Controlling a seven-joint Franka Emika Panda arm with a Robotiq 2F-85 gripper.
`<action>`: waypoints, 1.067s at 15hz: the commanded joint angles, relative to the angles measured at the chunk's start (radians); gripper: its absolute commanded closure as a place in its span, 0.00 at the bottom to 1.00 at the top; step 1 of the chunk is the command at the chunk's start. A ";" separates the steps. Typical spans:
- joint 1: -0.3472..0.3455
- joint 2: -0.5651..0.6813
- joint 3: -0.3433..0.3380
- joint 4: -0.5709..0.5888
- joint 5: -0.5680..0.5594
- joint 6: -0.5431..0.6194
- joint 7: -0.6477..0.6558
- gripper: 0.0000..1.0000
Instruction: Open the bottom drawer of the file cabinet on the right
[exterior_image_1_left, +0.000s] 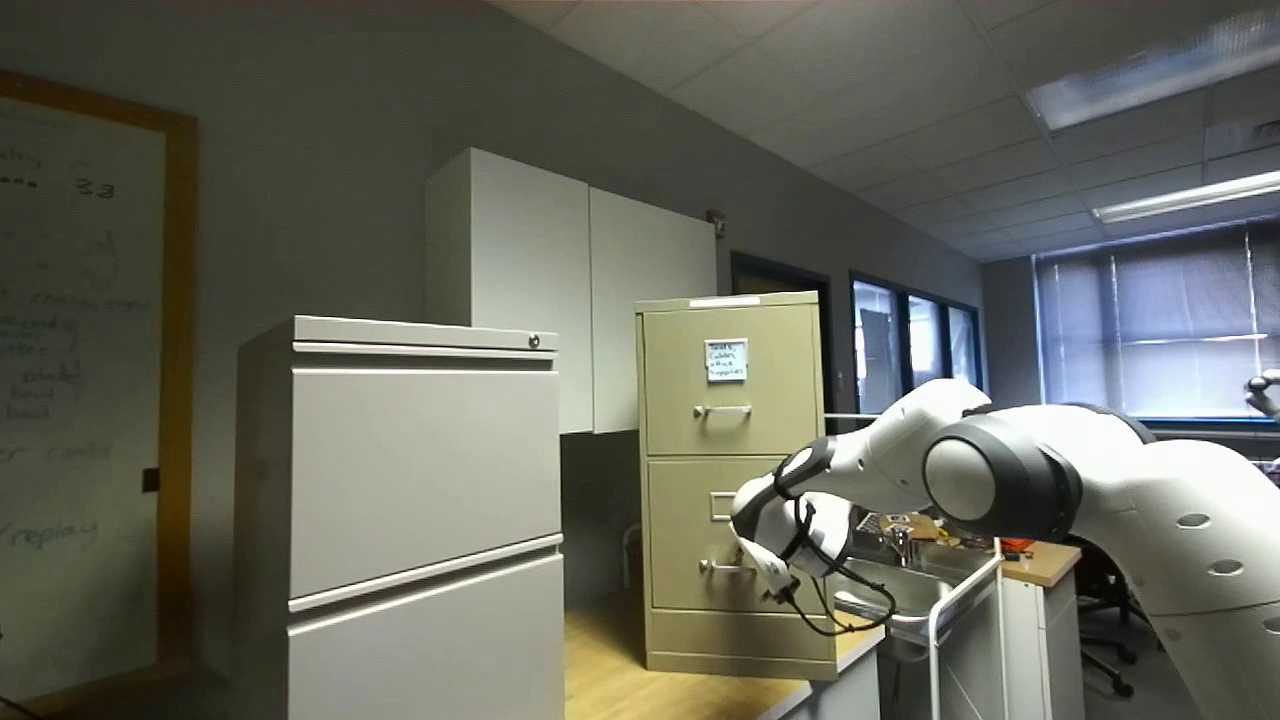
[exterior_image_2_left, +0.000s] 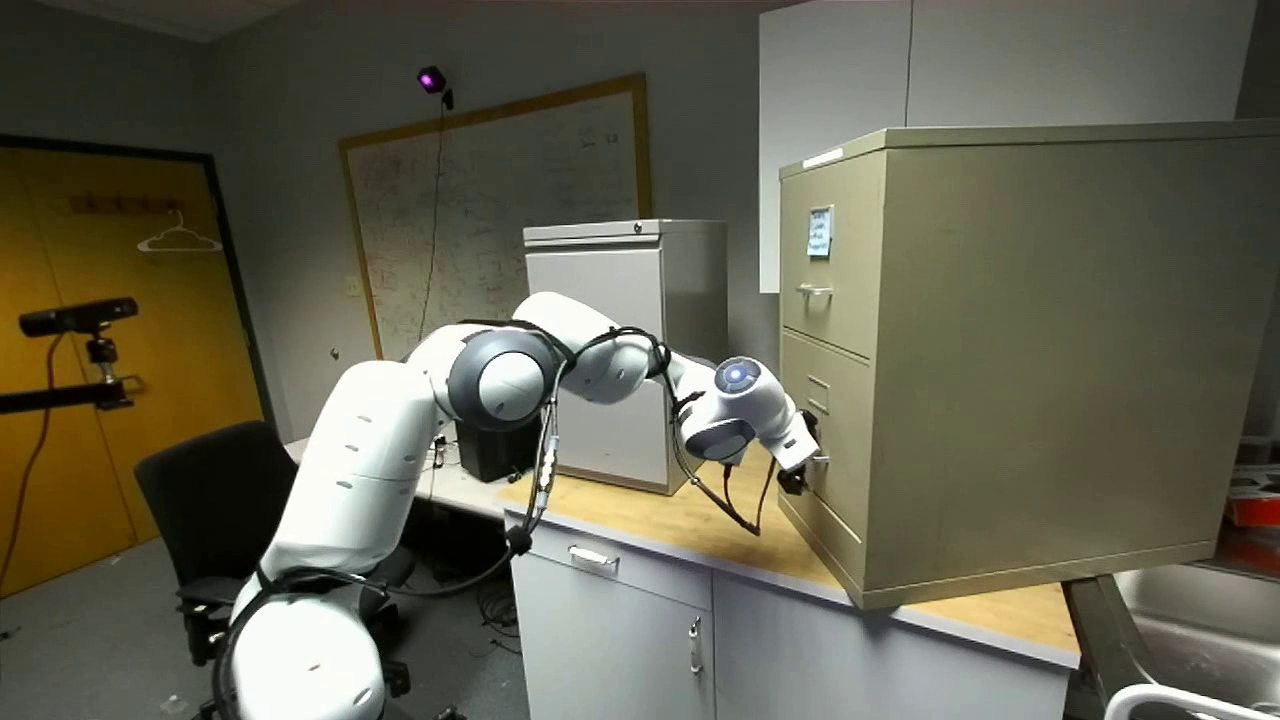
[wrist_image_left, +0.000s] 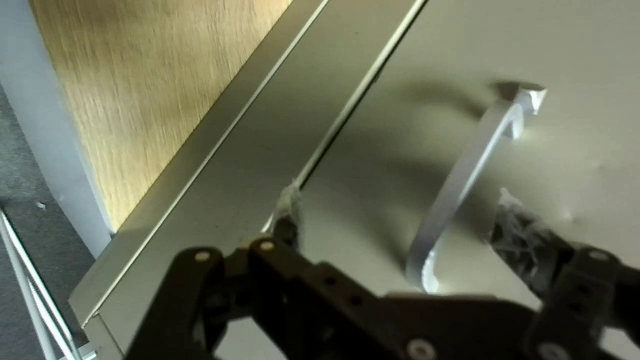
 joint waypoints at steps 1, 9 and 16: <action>0.011 0.081 -0.022 0.075 -0.014 -0.053 0.007 0.00; 0.033 0.017 -0.026 0.054 -0.165 -0.218 -0.051 0.60; 0.022 -0.110 0.060 -0.127 -0.135 -0.076 -0.158 0.98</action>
